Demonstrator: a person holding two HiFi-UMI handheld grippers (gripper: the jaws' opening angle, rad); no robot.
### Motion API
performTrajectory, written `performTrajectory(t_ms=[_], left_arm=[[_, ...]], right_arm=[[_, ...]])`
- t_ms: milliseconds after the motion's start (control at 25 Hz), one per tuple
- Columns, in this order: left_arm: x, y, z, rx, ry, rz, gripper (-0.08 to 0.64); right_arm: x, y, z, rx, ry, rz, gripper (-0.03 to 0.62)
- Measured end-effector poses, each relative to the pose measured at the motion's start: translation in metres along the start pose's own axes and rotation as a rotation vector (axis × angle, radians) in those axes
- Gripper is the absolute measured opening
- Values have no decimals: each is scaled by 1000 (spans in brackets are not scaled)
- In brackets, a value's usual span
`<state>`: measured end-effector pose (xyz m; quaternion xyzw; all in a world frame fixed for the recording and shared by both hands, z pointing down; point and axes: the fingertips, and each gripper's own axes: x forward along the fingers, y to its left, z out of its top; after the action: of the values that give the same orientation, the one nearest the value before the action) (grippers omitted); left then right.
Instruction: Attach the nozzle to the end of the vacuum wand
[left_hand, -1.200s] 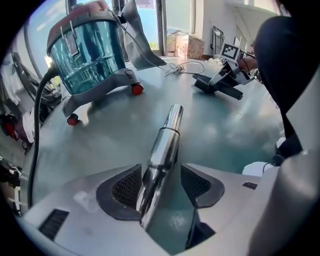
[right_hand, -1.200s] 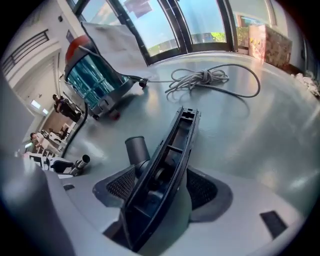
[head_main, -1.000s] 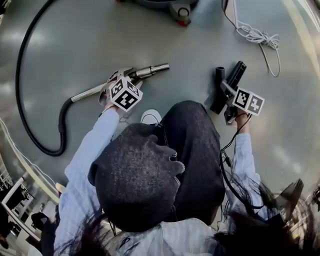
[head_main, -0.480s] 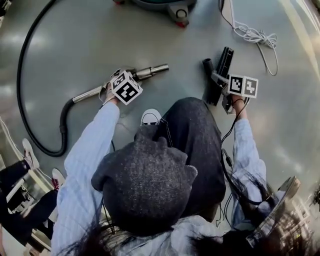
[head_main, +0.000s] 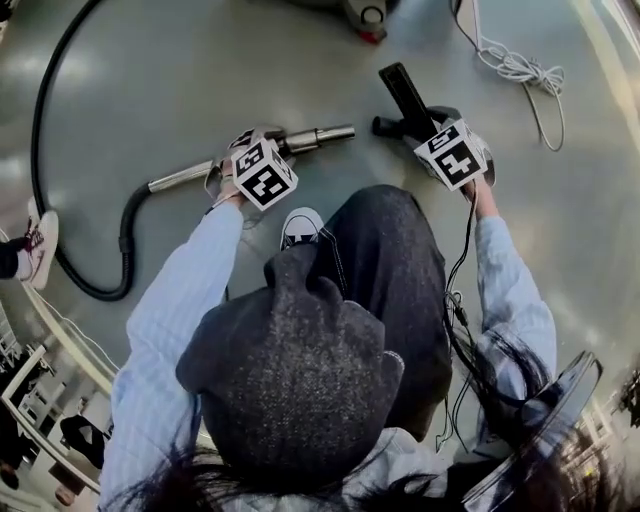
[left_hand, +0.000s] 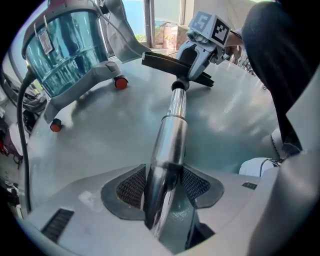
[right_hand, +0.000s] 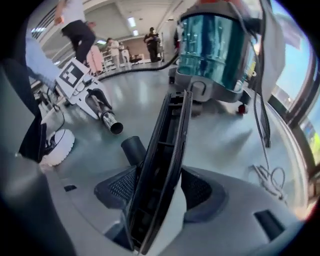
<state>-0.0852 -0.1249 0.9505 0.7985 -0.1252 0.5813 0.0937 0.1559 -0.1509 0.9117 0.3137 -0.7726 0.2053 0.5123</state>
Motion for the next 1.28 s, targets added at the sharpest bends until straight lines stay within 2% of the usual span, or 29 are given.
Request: performTrajectory(t_ms=[120,280,600,760,920,1040,1200,1280], left_arm=[[-3,-3,5,-8,6,-13,216],[-1,1,9,-16,43,-22,216],[8,0,8,-21,89,-24,216],[5,0,7,-19,106,-31,216],[6,0,8,-9,106,-41,216],[8,-5,7,29,112,-56,215],[2,-13,7,127,127,-36,198],[-1,-14,7,137,116,-19,196]], right_arm=[[1,11,15,-128,26,-3,279],[2,16,29,-180,28,-26,270],[2,20,53,-78,-30,37,260],[-3,18,54,77,-56,122,255],[-5,16,52,164,-110,209,254],[-5,18,52,151,-141,226,253],[-9,31,63,51,-125,227,253],[-12,34,68,19,-119,223,253]])
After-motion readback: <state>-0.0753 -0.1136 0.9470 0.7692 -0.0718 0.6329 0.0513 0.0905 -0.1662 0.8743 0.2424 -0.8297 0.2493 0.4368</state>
